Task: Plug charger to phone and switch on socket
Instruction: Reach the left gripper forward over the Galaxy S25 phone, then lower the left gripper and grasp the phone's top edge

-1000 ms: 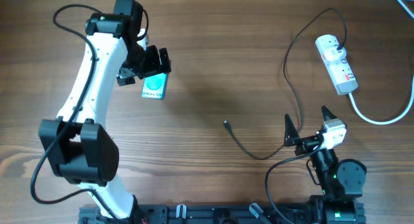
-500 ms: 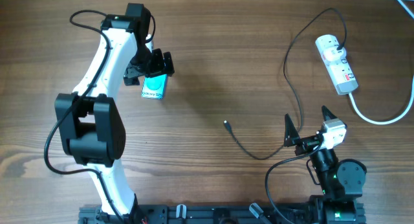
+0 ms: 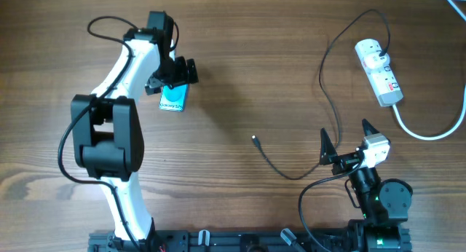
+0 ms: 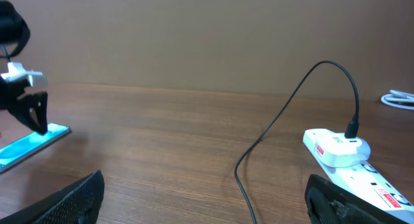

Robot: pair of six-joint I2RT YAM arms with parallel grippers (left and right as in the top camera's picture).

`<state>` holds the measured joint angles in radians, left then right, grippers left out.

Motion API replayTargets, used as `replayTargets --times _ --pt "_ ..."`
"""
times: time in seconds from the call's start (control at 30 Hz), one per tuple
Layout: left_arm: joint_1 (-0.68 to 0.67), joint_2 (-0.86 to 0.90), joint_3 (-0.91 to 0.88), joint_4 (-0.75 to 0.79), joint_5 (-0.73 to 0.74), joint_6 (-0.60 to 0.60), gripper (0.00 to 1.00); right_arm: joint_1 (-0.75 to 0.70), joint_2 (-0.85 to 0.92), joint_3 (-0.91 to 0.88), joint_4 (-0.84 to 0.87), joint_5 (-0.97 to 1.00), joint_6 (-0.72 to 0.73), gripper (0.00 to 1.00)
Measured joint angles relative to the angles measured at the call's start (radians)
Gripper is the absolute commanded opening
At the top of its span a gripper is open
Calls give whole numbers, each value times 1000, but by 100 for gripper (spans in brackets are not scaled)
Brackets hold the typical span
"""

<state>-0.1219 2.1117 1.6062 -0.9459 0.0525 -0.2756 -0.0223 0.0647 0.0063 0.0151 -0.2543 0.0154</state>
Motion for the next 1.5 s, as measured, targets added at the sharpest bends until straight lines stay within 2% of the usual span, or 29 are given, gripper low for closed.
replayTargets --times 0.23,0.57,0.9,1.1,1.2,1.37,1.5 --pt "0 0 -80 115 -55 0 100 0 0 0 0 0 0 100" --pt "0 -4 -136 140 -69 0 100 0 0 0 0 0 0 100" --pt "6 -16 -140 24 63 1 97 0 0 0 0 0 0 100" --pt "6 -16 -142 -37 103 0 100 0 0 0 0 0 0 100" --pt "6 -18 -146 -21 101 -4 100 0 0 0 0 0 0 100" --pt "5 -23 -150 91 32 -4 100 0 0 0 0 0 0 100" --pt "5 -23 -154 137 -8 -6 88 0 0 0 0 0 0 100"
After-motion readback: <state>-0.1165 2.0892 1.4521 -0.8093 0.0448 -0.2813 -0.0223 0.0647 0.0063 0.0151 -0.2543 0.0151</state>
